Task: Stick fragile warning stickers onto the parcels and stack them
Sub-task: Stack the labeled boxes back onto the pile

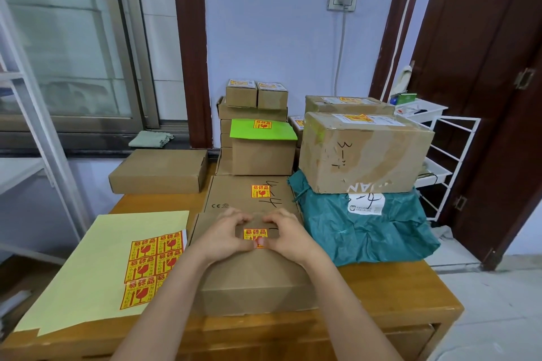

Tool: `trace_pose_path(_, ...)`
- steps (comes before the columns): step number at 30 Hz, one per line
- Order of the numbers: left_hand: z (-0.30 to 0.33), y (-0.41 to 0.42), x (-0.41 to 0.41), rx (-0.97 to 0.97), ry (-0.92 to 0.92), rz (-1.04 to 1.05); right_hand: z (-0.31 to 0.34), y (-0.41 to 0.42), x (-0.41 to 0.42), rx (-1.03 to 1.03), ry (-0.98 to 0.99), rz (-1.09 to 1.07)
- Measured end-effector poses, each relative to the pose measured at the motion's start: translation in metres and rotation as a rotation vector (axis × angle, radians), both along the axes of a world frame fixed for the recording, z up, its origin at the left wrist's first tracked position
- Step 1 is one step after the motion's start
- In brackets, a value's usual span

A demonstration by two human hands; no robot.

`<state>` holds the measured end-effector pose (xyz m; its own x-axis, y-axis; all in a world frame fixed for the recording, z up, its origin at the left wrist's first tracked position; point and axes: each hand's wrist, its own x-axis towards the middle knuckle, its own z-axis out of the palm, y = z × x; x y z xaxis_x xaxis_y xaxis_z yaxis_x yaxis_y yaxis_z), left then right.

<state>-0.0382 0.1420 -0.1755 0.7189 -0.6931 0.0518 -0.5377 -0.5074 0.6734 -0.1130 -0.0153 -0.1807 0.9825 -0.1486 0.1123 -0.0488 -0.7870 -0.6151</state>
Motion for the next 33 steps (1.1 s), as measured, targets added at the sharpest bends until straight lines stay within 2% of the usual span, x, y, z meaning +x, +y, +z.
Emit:
trace_pose_path(4, 0.002, 0.004, 0.002, -0.001, 0.023, -0.028, 0.002, 0.000, -0.002, 0.004, -0.003, 0.026)
trace_pose_path(10, 0.001, 0.012, -0.004, -0.119, 0.054, -0.056, 0.001, 0.002, -0.006, -0.010, -0.064, -0.003)
trace_pose_path(15, -0.004, 0.014, -0.011, -0.228, -0.077, 0.147, 0.000, 0.005, -0.011, -0.030, -0.120, -0.046)
trace_pose_path(19, -0.009, 0.018, -0.008, -0.155, -0.161, 0.261, 0.001, 0.009, -0.011, -0.032, -0.090, -0.026)
trace_pose_path(23, -0.006, 0.017, -0.015, 0.154, -0.254, 0.236, 0.003, 0.010, -0.012, -0.031, -0.061, 0.006)
trace_pose_path(25, -0.006, 0.015, -0.017, 0.237, -0.279, 0.240, 0.004, 0.010, -0.013, -0.003, -0.037, 0.018)
trace_pose_path(33, -0.005, 0.014, -0.014, 0.132, -0.211, 0.279, 0.010, 0.008, -0.015, 0.013, 0.032, 0.068)
